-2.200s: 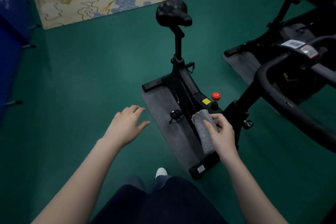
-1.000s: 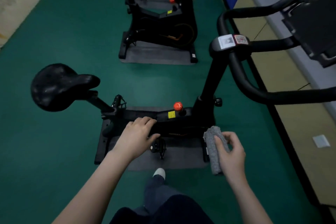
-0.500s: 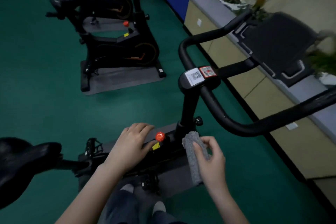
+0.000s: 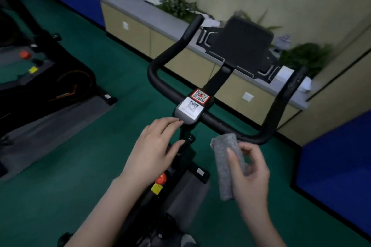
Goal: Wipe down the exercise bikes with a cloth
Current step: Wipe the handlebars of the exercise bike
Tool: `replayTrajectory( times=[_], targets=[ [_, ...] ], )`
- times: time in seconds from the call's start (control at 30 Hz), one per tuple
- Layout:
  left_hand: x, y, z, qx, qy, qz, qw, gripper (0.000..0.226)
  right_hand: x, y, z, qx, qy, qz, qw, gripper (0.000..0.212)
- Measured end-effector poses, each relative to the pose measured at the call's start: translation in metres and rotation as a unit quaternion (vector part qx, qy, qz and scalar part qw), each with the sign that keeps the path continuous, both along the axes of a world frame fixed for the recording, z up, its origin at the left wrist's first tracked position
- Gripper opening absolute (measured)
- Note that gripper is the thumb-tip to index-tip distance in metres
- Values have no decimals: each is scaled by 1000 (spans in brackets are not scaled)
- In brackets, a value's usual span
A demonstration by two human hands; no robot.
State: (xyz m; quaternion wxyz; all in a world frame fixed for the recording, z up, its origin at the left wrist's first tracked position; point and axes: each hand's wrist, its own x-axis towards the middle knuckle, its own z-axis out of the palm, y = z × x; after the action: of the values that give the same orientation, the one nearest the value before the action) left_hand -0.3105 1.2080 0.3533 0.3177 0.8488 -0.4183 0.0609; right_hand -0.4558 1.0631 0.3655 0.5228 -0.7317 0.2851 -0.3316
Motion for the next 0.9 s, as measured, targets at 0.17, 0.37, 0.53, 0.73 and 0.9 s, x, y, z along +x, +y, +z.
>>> replayTrajectory(
  times=[0.17, 0.37, 0.53, 0.73, 0.9],
  targets=[
    [19, -17, 10, -39, -31, -57, 997, 42, 35, -9, 34, -203, 14, -117, 972, 11],
    [37, -41, 17, -29, -40, -86, 995, 45, 93, -14, 30, -316, 151, -112, 930, 17],
    [49, -48, 11, -28, -36, -92, 995, 47, 100, -6, 12, -304, 171, -83, 933, 22],
    [51, -56, 3, -39, -52, -126, 990, 49, 69, -12, 9, -332, 180, -134, 916, 26],
    [55, -58, -2, -28, -64, -139, 988, 54, 65, -16, 10, -284, 201, -223, 910, 25]
  ],
)
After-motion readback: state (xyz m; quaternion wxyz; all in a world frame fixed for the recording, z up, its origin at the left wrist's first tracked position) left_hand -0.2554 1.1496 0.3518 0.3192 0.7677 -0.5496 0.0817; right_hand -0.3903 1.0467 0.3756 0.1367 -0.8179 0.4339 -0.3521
